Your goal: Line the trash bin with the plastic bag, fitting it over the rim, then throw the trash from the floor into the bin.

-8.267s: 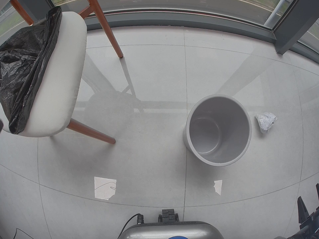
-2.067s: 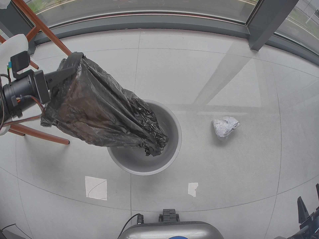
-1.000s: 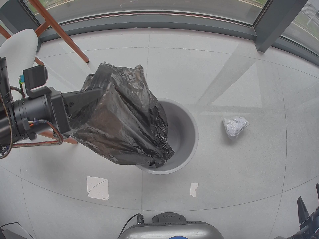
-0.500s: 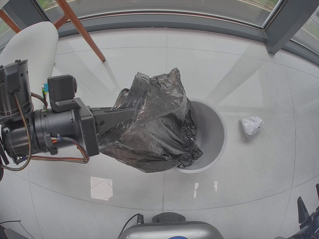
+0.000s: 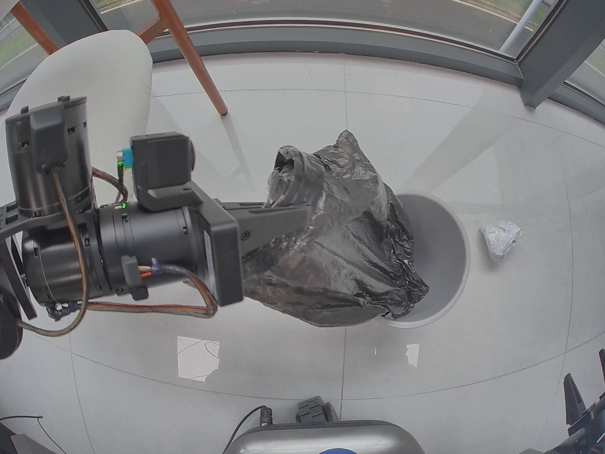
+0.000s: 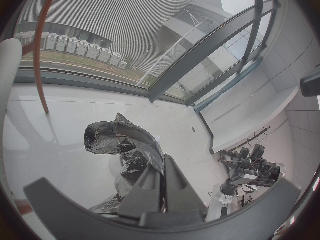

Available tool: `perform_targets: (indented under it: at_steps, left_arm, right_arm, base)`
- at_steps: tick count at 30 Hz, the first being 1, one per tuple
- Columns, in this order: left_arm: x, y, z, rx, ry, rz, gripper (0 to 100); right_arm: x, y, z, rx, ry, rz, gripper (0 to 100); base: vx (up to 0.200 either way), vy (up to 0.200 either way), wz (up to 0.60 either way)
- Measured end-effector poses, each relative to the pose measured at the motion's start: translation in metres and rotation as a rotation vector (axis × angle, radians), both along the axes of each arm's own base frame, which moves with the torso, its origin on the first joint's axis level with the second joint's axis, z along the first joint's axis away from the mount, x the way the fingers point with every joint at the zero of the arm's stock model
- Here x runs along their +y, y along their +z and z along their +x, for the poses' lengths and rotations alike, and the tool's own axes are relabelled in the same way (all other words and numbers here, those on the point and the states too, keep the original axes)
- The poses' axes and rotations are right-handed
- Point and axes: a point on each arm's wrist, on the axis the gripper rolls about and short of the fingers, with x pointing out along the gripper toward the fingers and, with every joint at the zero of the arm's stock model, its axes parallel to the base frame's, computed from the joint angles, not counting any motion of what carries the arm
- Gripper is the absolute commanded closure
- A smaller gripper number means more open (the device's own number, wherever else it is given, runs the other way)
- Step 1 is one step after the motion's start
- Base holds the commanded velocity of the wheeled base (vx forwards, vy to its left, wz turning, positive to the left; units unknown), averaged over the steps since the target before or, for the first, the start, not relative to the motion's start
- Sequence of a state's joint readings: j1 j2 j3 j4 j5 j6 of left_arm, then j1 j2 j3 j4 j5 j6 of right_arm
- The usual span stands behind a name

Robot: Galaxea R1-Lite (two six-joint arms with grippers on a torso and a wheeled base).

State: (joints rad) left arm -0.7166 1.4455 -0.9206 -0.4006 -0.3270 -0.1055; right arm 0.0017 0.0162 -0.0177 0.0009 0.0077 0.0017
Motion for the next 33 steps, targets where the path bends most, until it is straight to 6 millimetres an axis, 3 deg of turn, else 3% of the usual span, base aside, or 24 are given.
perform_targets:
  at_steps: [9,19,29,33]
  left_arm:
    - [-0.036,-0.003,-0.004,0.006,-0.108,0.011,100]
    - [-0.061,-0.013,0.011,-0.145,-0.211,0.118,100]
    - [-0.060,-0.033,0.022,-0.226,-0.283,0.350,100]
    - [-0.056,-0.036,0.030,-0.247,-0.248,0.408,100]
  right_arm:
    - [0.000,0.000,0.000,-0.001,-0.001,0.000,0]
    - [0.000,0.000,0.000,-0.003,0.017,-0.008,0]
    - [0.000,0.003,0.000,-0.026,0.006,-0.031,0]
    - [-0.002,0.021,-0.003,-0.087,-0.023,0.024,0]
  base:
    - [0.000,0.000,0.00]
    - [0.000,0.000,0.00]
    - [0.000,0.000,0.00]
    - [0.000,0.000,0.00]
